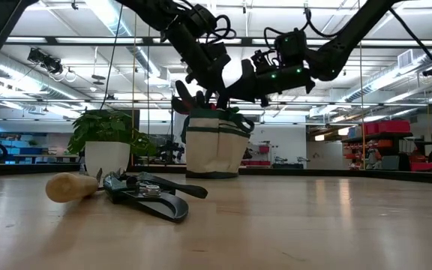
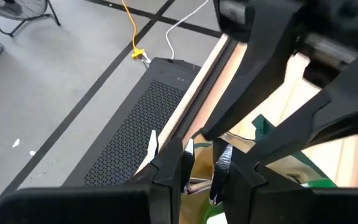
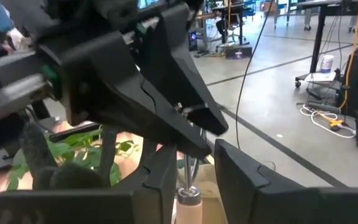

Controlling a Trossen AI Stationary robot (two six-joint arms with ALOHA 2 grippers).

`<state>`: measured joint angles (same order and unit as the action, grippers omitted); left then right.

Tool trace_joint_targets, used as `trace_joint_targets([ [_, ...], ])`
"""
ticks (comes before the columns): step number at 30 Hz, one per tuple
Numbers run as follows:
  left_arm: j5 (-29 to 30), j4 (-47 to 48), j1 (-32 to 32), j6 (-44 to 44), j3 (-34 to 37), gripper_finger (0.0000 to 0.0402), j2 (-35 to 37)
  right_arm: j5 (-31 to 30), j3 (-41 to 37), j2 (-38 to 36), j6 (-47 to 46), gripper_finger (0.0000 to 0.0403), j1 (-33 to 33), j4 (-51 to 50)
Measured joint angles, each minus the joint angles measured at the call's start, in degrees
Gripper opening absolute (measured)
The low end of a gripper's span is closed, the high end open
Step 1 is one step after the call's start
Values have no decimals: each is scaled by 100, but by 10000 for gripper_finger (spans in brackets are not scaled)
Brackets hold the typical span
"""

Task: Pick & Place Garden tools in Gardening bag
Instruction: Put the top brown hand rake into the white gardening bag

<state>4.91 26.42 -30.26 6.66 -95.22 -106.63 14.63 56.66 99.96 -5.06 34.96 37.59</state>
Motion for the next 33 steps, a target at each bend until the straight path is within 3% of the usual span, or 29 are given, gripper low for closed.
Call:
trace_joint_targets([
  [21,-93,404,-87,212,7,81,-293,-436,7,-377,647,107,26,-1773],
  [26,-560,401,-188,173,7,81,-293,-670,7,-653,723,107,24,-2142],
  [33,-579,397,-177,168,7,81,-397,-623,7,-906,708,107,-61,-2226],
])
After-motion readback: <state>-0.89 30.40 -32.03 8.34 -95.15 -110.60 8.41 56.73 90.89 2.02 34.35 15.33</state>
